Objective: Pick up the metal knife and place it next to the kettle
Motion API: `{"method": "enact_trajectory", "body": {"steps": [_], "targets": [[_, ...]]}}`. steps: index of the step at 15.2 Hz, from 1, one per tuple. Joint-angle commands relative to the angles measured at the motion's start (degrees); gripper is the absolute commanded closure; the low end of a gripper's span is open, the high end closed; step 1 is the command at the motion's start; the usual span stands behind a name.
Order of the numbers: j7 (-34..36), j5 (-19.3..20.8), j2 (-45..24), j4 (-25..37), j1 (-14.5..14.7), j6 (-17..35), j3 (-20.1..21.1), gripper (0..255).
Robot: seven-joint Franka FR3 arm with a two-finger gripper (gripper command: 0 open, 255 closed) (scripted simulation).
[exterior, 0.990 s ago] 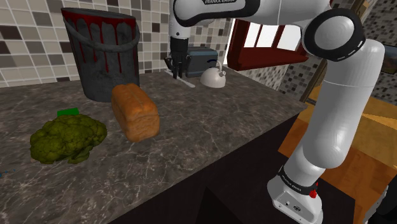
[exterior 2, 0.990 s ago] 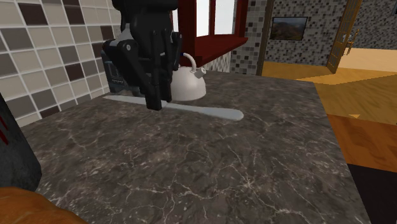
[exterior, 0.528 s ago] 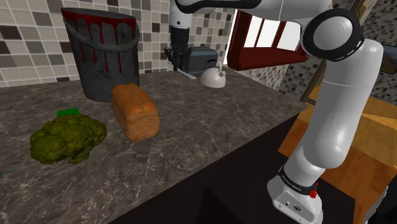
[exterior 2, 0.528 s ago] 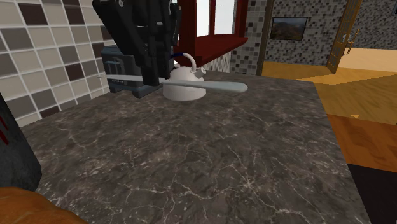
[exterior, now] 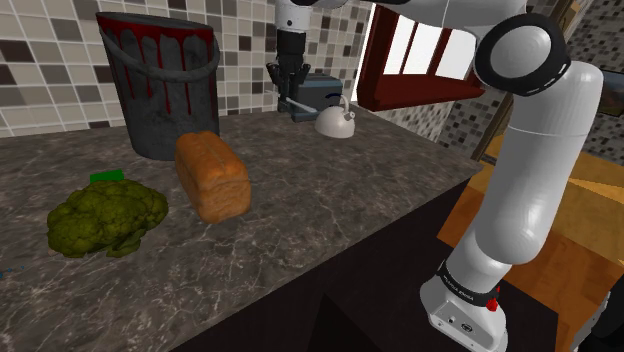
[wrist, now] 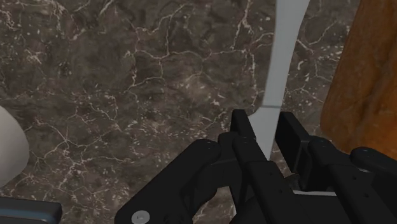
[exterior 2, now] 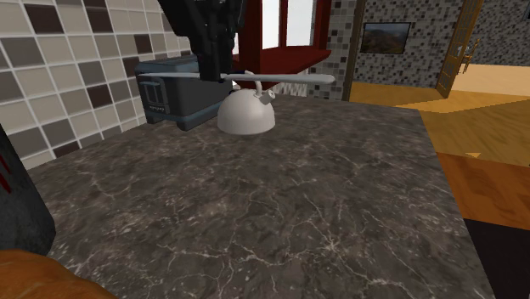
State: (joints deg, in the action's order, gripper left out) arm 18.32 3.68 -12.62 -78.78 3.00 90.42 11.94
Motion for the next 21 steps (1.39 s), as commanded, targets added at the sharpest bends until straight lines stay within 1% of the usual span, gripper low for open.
{"method": "enact_trajectory", "body": {"steps": [1,6,11,15,20,21], "targets": [[-2.67,-0.34,0.79,-0.92,-1.72,0.22,-0.98,255],[-9.18,-0.94,1.85,-2.25,-5.78,0.72,-3.52,255],[-15.59,-1.31,1.37,-1.52,-9.67,0.66,-6.06,255],[-20.63,-1.56,-0.14,0.6,-12.71,0.19,-8.04,255],[-26.76,-1.94,-3.51,5.38,-16.58,-1.07,-10.28,255],[-27.33,-1.98,-3.92,5.98,-16.96,-1.24,-10.48,255]]}}
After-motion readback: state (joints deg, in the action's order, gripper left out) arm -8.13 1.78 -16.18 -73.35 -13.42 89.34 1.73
